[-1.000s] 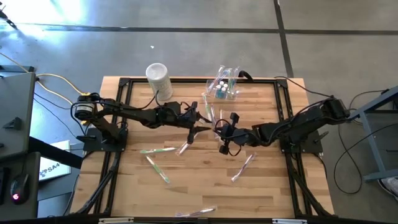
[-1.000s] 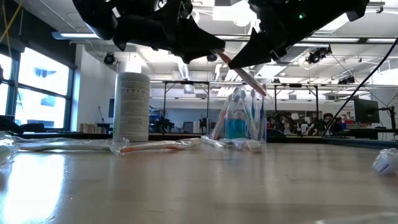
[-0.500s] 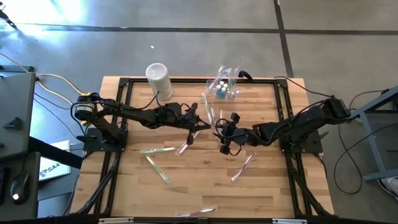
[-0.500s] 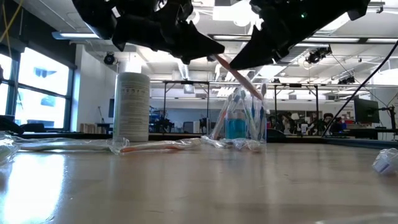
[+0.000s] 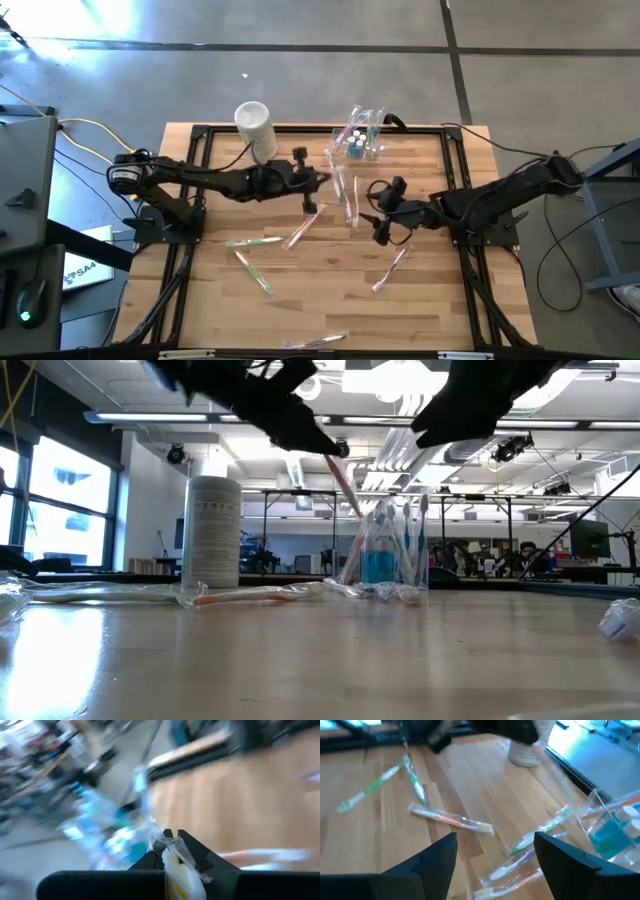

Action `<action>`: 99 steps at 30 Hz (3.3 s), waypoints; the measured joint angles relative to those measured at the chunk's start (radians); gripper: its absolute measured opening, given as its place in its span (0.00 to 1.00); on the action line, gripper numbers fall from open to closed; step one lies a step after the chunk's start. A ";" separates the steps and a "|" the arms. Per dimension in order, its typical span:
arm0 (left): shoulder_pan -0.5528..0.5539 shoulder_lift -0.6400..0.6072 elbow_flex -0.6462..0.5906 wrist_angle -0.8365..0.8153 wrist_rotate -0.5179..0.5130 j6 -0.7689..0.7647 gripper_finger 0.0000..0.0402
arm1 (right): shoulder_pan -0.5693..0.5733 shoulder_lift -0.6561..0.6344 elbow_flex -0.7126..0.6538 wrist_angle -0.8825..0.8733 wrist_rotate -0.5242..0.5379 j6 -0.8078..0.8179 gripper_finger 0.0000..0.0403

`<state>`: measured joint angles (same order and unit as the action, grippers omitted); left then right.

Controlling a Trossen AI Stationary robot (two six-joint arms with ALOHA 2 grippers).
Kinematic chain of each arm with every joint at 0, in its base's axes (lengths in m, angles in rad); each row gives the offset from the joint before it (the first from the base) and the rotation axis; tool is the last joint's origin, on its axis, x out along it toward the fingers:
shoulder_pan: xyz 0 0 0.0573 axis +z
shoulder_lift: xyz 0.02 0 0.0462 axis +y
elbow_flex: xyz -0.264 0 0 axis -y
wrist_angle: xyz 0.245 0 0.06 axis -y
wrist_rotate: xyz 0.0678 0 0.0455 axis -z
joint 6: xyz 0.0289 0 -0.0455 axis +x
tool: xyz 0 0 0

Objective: Pick & Place toothbrushing station
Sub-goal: Put the orange toothbrush into the transparent organizer

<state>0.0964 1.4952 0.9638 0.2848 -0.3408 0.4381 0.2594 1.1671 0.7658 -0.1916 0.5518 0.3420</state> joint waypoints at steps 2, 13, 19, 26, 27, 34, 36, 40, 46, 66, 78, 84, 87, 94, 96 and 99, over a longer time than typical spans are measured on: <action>0.027 0.000 0.089 -0.158 -0.032 0.004 0.01 | 0.008 -0.028 0.000 -0.033 -0.002 0.032 0.63; 0.225 0.180 0.651 -0.693 0.112 -0.021 0.01 | 0.023 0.010 -0.002 -0.055 -0.008 0.050 0.62; 0.338 0.338 0.798 -0.778 0.183 -0.016 0.01 | 0.022 0.041 -0.002 -0.088 -0.011 0.055 0.62; 0.451 0.455 0.813 -0.756 0.373 -0.051 0.01 | 0.022 0.048 -0.001 -0.176 -0.011 0.138 0.62; 0.460 0.468 0.813 -0.764 0.378 -0.052 0.01 | 0.022 0.048 -0.001 -0.185 -0.012 0.145 0.62; 0.478 0.531 0.812 -0.773 0.470 -0.075 0.01 | 0.022 0.049 -0.001 -0.202 -0.007 0.158 0.62; 0.472 0.534 0.812 -0.765 0.476 -0.079 0.01 | 0.022 0.049 -0.001 -0.201 -0.006 0.158 0.62; 0.459 0.535 0.812 -0.774 0.479 -0.077 0.01 | 0.022 0.049 -0.001 -0.200 -0.004 0.159 0.62; 0.458 0.501 0.812 -0.776 0.438 -0.062 0.01 | 0.022 0.049 -0.001 -0.197 -0.004 0.159 0.62; 0.446 0.310 0.812 -0.994 0.573 -0.050 0.01 | 0.022 0.049 -0.001 -0.193 0.000 0.159 0.62; 0.446 0.321 0.812 -0.931 0.597 -0.052 0.01 | 0.022 0.049 -0.001 -0.189 0.000 0.159 0.62; 0.446 0.392 0.811 -0.915 0.601 -0.068 0.01 | 0.022 0.049 -0.001 -0.189 0.000 0.159 0.62; 0.446 0.420 0.811 -0.903 0.600 -0.060 0.01 | 0.022 0.049 -0.004 -0.185 0.000 0.159 0.62; 0.446 0.470 0.811 -0.897 0.596 -0.050 0.07 | 0.016 0.049 -0.030 -0.171 0.000 0.159 0.62; 0.446 0.483 0.811 -0.871 0.593 -0.044 0.09 | 0.007 0.049 -0.031 -0.171 0.000 0.159 0.62; 0.446 0.492 0.811 -0.848 0.593 -0.004 0.11 | 0.000 0.049 -0.031 -0.171 0.000 0.159 0.62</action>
<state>0.5426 1.9869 1.7748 -0.5632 0.2520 0.4342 0.2598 1.2160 0.7349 -0.3628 0.5521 0.5007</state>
